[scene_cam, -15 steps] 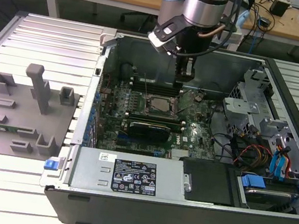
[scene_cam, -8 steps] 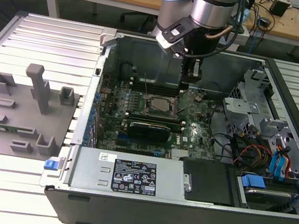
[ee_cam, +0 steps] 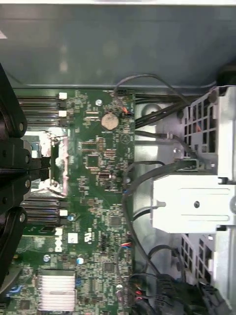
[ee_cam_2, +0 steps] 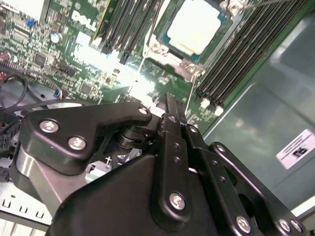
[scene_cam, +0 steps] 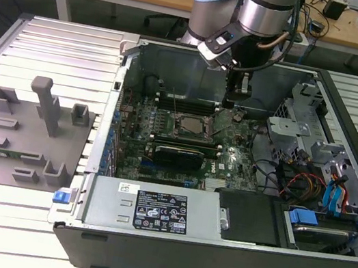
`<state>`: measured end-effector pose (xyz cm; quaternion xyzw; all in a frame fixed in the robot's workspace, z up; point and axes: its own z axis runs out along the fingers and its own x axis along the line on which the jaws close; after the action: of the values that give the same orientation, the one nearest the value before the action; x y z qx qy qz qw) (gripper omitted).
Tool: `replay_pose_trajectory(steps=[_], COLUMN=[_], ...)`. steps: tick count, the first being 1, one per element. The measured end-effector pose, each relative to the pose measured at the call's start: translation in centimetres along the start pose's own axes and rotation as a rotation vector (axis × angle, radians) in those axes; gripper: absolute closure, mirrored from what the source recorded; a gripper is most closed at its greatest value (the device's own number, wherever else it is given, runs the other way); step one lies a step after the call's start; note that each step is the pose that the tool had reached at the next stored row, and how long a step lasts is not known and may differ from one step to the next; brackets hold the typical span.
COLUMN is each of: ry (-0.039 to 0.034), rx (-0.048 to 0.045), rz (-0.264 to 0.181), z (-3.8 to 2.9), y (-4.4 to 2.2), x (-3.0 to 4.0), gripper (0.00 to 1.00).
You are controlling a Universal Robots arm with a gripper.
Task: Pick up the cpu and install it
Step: 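Close the cpu cover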
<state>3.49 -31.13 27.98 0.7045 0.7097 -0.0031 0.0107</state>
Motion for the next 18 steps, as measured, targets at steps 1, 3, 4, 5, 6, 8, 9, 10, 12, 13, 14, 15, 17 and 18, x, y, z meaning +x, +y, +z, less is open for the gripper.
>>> replay_pose_trajectory(steps=[1, 3, 4, 5, 6, 8, 9, 10, 12, 13, 14, 15, 17, 18], ry=[-0.0001, 0.0000, -0.0001, 0.0000, 0.0000, 0.0000, 0.0001, 0.0000, 0.0000, -0.0001, -0.0001, 0.0000, -0.0002, -0.0003], rx=[0.0000, 0.0000, 0.0000, 0.0000, 0.0000, 0.0000, 0.0000, 0.0000, 0.0000, 0.0000, 0.0000, 0.0000, 0.0001, 0.0001], rz=[0.000, 0.000, 0.000, 0.000, 0.000, 0.000, 0.000, 0.000, 0.000, 0.000, 0.000, 0.000, 0.000, 0.000], z=[0.00, 0.01, 0.01, 0.02, 0.02, 0.02, 0.03, 0.03, 0.03, 0.03, 0.03, 0.03, 0.03, 0.04], y=[0.26, 1.06, 1.27, 1.54, 1.81, 2.18, 2.43, 2.60, 2.88, 2.91, 2.91, 2.92, 2.92, 2.92], x=[0.00, -0.01, -0.01, -0.01, -0.01, -0.01, -0.02, -0.02, -0.02, -0.02, -0.02, -0.02, -0.02, -0.03], gripper=[0.89, 0.89, 0.89, 0.89, 0.89, 0.89, 0.89, 0.89, 0.89, 0.89, 0.89, 0.89, 0.89, 0.89])
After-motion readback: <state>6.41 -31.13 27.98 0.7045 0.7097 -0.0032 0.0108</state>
